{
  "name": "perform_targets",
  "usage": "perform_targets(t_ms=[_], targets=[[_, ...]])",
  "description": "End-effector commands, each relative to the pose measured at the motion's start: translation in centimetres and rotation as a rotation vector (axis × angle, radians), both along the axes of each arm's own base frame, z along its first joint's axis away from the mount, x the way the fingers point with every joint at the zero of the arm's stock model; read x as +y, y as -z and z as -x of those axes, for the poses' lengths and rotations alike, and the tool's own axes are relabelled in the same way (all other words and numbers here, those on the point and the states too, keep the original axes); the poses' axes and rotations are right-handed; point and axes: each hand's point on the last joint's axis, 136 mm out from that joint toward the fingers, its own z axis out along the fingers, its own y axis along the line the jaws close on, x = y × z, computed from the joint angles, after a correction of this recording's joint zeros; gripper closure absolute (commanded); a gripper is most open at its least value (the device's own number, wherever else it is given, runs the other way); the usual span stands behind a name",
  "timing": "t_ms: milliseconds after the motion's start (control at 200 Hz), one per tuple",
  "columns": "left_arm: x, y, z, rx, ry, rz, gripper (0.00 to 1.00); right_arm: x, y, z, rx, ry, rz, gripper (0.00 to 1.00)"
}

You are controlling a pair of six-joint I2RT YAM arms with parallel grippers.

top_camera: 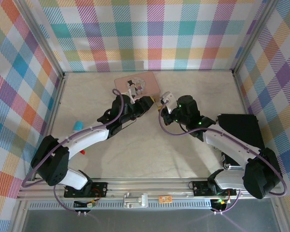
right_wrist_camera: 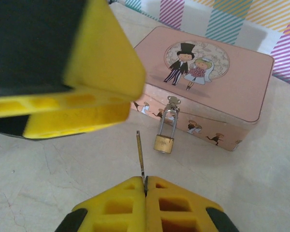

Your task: Unlock the padlock with the key

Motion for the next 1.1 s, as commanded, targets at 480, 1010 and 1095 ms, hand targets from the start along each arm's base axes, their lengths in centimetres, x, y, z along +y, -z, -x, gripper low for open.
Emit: perform_targets(t_ms=[480,1010,1095], targets=[[-2.9,-1.6,-0.7,-0.003,0.025,0.059,0.6,0.9,-1.1,-1.3,-0.035,0.024,-0.028,1.0],[-3.4,-0.4,-1.2,0.025,0.008,0.043,0.81,0.8,-1.0,-1.0,-0.03,0.02,-0.03,1.0],[-3.2,-0.3,-1.3,0.015,-0.001,0.033,0.85,0.8,-0.9,-0.8,-0.023,0.017,-0.029,1.0]])
